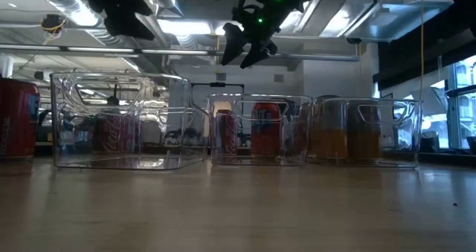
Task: Sort soda cans
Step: Put the top center red soda can into the middle left transparent bin
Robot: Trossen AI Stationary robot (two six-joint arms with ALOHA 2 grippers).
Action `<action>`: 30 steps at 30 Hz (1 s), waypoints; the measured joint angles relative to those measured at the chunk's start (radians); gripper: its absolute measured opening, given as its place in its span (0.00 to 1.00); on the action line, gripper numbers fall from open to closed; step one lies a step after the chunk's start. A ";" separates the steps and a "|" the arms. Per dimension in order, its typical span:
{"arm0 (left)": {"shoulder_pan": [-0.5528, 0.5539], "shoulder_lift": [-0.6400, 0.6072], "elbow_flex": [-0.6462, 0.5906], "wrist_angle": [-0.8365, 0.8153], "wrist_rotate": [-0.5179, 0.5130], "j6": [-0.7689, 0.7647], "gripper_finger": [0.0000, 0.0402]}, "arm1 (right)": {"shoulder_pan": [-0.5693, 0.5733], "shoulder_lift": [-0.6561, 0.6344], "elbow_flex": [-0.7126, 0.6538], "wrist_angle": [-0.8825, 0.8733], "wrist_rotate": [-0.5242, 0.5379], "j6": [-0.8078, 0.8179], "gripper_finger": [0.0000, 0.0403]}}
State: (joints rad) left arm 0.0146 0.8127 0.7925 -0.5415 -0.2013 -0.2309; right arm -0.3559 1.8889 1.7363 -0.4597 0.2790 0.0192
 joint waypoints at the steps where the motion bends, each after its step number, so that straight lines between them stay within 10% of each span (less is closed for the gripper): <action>1: 0.004 -0.009 0.000 -0.009 -0.007 0.002 0.86 | 0.002 0.000 0.000 -0.002 -0.001 0.000 0.97; 30: 0.034 -0.023 0.000 -0.052 -0.027 0.026 0.86 | -0.130 0.286 0.000 0.165 -0.210 0.208 0.97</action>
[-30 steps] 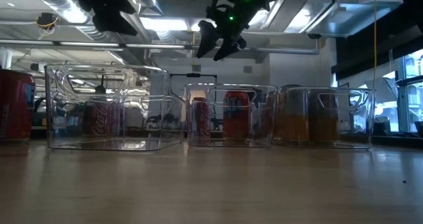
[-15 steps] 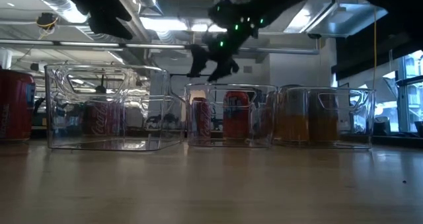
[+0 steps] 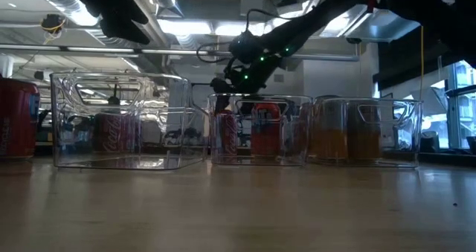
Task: Sort soda cans
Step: Put the top center red soda can into the middle left transparent bin
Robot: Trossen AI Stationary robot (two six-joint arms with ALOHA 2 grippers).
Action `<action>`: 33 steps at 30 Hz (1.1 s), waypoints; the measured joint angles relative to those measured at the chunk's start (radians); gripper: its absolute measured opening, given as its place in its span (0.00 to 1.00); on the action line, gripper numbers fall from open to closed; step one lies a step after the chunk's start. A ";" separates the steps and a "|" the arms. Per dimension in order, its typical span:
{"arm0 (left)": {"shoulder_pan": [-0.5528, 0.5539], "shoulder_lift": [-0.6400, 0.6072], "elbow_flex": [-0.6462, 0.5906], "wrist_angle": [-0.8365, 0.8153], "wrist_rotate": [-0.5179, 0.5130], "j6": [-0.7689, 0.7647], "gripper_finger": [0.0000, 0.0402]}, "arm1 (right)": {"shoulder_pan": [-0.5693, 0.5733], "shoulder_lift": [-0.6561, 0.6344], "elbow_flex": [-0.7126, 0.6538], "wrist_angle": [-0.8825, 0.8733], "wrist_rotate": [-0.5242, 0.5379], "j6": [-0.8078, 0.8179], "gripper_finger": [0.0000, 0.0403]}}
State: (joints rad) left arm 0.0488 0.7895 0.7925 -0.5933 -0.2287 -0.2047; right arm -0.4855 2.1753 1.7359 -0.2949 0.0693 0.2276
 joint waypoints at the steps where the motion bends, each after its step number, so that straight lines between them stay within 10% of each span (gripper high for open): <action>1: 0.000 0.000 0.000 0.001 0.000 0.000 0.86 | 0.000 0.005 0.000 -0.002 0.001 0.000 0.97; 15: 0.000 0.000 0.000 0.002 -0.001 -0.002 0.86 | 0.000 0.018 0.000 0.018 0.044 -0.039 0.70; 33: 0.000 0.000 0.000 0.008 -0.003 0.010 0.86 | 0.015 -0.260 -0.001 -0.070 -0.048 -0.077 0.70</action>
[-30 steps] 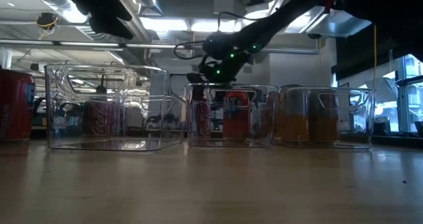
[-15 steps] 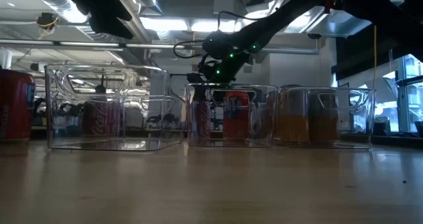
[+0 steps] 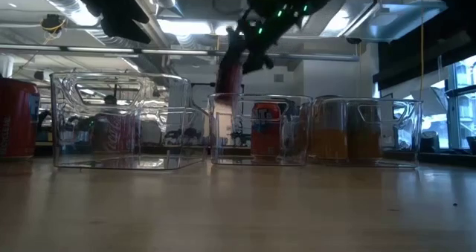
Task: Sort soda cans
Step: Put the top center red soda can into the middle left transparent bin
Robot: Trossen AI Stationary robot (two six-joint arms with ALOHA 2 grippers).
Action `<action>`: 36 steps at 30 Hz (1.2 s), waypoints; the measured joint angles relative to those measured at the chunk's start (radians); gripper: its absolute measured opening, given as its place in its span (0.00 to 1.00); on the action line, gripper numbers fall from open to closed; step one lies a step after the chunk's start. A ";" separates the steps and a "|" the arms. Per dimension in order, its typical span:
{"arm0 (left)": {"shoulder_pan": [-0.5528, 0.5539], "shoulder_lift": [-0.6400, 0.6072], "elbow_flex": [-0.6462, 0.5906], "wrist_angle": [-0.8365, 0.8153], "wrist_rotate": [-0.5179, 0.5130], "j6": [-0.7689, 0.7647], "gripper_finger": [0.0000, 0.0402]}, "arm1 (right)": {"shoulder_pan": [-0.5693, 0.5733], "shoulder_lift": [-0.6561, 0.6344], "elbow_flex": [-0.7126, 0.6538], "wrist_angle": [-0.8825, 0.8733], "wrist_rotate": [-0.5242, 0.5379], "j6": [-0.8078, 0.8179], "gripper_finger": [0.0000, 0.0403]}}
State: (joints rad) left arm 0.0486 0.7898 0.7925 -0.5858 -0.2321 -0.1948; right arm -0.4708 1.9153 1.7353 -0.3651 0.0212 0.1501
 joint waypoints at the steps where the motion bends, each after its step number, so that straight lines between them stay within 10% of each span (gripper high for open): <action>1: 0.000 0.000 0.000 0.000 0.000 0.000 0.86 | 0.005 -0.018 0.000 -0.021 -0.003 0.001 0.70; 15: 0.000 0.000 0.000 0.000 0.000 0.004 0.86 | 0.163 -0.074 -0.067 -0.157 0.087 0.008 0.70; 36: 0.000 0.001 0.000 0.022 0.000 -0.003 0.86 | 0.169 -0.035 -0.377 0.215 0.162 0.113 0.70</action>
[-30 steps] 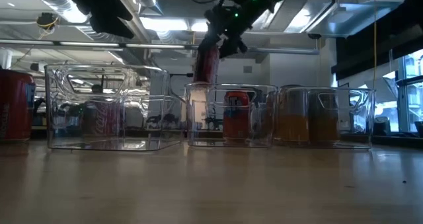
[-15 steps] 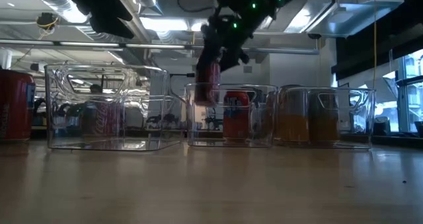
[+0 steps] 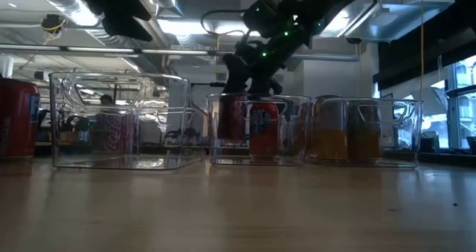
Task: Sort soda cans
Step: Put the top center red soda can into the middle left transparent bin
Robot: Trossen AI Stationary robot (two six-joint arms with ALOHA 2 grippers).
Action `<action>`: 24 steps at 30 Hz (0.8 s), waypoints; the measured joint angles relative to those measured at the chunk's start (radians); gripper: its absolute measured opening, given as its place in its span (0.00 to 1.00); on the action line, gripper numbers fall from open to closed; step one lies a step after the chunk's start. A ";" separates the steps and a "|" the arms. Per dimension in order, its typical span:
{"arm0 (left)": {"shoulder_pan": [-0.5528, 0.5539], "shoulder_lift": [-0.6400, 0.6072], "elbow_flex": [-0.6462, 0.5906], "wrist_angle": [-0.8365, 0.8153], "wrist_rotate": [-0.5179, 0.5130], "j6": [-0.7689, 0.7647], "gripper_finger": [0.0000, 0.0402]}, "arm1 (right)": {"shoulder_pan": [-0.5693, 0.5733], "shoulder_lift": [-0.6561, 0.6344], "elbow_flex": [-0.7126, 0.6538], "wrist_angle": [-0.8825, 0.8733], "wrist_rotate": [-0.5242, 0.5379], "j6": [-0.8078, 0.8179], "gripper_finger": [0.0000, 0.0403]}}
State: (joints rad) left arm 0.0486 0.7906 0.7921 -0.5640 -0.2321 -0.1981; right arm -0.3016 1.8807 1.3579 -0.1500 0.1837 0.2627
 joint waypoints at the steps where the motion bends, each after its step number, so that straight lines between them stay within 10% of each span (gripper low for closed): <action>1: 0.000 0.002 0.000 0.001 0.000 -0.001 0.86 | 0.000 0.008 0.000 0.007 0.003 -0.002 0.70; 24: 0.000 0.023 0.000 -0.001 0.000 0.000 0.86 | 0.000 0.039 0.001 0.032 0.000 -0.016 0.72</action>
State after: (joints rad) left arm 0.0486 0.8135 0.7924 -0.5645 -0.2320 -0.1982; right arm -0.3012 1.9197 1.3591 -0.1183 0.1836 0.2462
